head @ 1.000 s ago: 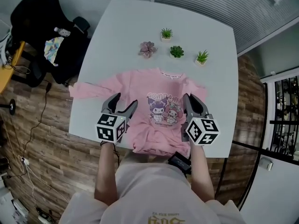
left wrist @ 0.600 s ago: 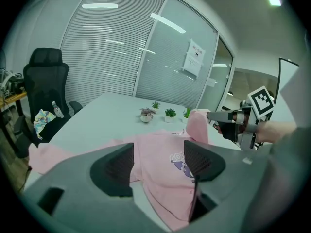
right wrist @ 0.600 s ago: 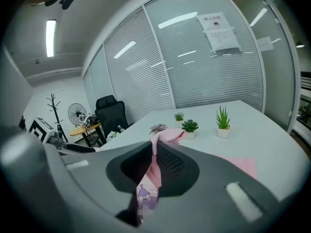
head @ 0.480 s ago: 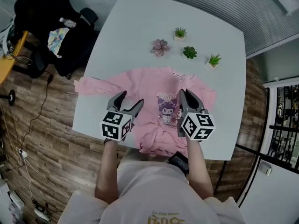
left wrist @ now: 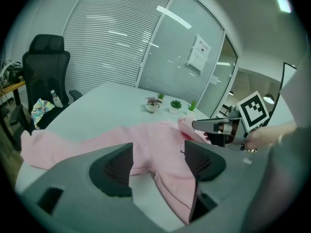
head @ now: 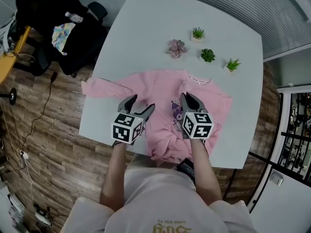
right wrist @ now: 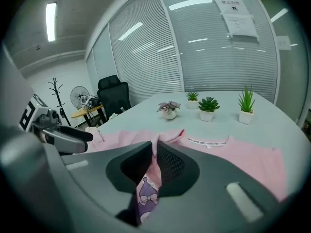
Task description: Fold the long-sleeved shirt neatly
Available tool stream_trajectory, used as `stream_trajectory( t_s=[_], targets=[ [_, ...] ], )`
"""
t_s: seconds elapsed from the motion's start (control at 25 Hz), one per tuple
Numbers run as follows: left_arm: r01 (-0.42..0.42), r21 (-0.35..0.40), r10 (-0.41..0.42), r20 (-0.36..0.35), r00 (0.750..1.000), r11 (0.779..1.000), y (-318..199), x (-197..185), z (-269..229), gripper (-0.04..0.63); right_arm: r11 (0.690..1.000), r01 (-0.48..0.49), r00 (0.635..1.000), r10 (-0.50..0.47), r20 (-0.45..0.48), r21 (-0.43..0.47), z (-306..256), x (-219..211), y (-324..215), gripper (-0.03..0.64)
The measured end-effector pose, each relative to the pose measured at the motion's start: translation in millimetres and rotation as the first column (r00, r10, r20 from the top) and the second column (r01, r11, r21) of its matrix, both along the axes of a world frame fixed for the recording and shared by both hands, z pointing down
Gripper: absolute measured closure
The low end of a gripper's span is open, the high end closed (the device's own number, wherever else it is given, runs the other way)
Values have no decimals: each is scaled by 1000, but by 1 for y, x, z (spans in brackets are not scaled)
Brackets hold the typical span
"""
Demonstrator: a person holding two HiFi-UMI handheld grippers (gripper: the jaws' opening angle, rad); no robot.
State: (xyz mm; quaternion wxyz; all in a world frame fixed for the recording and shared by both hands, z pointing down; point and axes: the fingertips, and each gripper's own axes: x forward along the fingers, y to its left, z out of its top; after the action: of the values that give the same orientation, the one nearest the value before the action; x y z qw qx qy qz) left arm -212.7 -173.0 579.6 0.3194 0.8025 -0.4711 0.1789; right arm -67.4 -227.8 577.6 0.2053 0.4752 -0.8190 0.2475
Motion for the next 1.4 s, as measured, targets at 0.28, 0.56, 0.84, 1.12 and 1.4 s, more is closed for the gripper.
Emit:
stream_trajectory(
  t_s=[0.28, 0.56, 0.84, 1.12, 1.4],
  targets=[
    [-32, -34, 32, -27, 999, 999, 0, 3, 13, 250, 997, 71, 997, -71, -19, -20, 13, -26, 3, 572],
    [-74, -56, 72, -31, 997, 996, 0, 8, 20, 238, 970, 217, 974, -223, -47, -112, 37, -56, 16, 474],
    [-76, -47, 74, -36, 997, 996, -4, 11, 20, 238, 957, 275, 960, -279, -30, -95, 29, -74, 25, 425],
    [-83, -42, 82, -35, 996, 996, -4, 16, 15, 235, 971, 228, 974, -228, 11, -68, 8, -60, 26, 426],
    [-82, -17, 82, -19, 996, 996, -7, 23, 8, 236, 984, 175, 984, -174, 28, -43, -12, -35, 39, 430]
  ],
)
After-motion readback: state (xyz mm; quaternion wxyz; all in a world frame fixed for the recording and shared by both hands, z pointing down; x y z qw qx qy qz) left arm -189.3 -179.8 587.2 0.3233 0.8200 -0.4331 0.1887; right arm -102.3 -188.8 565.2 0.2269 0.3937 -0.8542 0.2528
